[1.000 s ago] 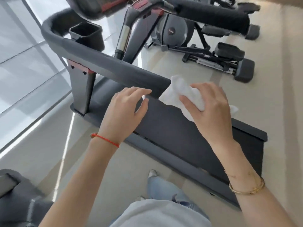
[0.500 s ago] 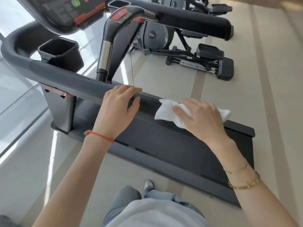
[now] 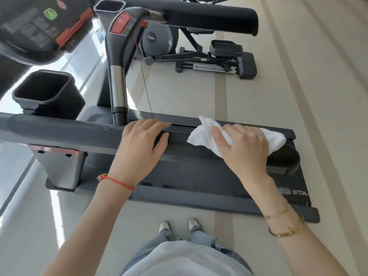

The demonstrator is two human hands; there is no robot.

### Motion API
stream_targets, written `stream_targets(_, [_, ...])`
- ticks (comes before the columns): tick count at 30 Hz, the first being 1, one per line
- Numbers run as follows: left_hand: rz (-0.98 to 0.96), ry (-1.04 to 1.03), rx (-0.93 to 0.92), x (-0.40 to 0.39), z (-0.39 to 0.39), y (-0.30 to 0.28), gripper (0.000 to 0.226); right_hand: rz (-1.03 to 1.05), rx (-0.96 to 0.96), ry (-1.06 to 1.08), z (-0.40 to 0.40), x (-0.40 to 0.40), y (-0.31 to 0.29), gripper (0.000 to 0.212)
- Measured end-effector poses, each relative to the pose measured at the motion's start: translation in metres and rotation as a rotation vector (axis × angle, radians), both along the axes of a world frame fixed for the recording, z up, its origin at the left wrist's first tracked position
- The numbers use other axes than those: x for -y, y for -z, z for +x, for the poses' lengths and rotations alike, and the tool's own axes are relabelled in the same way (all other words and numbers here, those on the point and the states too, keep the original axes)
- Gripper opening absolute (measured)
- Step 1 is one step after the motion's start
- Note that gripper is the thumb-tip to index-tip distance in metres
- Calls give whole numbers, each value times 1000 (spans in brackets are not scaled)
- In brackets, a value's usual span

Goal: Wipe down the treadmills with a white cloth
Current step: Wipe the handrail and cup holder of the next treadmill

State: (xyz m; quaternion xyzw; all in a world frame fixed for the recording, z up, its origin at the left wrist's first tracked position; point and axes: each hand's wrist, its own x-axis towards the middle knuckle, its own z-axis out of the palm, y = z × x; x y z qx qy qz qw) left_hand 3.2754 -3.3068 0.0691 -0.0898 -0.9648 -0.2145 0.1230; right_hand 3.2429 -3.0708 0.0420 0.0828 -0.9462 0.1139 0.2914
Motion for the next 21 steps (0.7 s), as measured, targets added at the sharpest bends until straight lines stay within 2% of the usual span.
stream_targets(3, [-8,63,17,9,-6,4,23,-4,-18,125,-6,38,-5,51])
stream_targets(6, [-26,107,44,18,-9,5,15,-17,-50,41,0,82,3,49])
stream_targets(9, [0,138,42,23,-10,3,18,2,-73,-25,7,69,7,45])
stream_targets(11, [17,155,41,24,-10,3,23,16,-78,49,9,34,7,44])
stream_targets(13, [28,171,42,20,-11,3,24,13,-79,211,8,10,0,48])
stream_targets(15, [25,179,41,15,-13,3,24,1,-83,307,3,17,-2,49])
stream_targets(18, [10,187,35,2,-11,2,18,-28,-84,196,7,54,4,45])
stream_targets(21, [22,196,14,-9,-11,3,12,-24,-120,64,22,50,14,37])
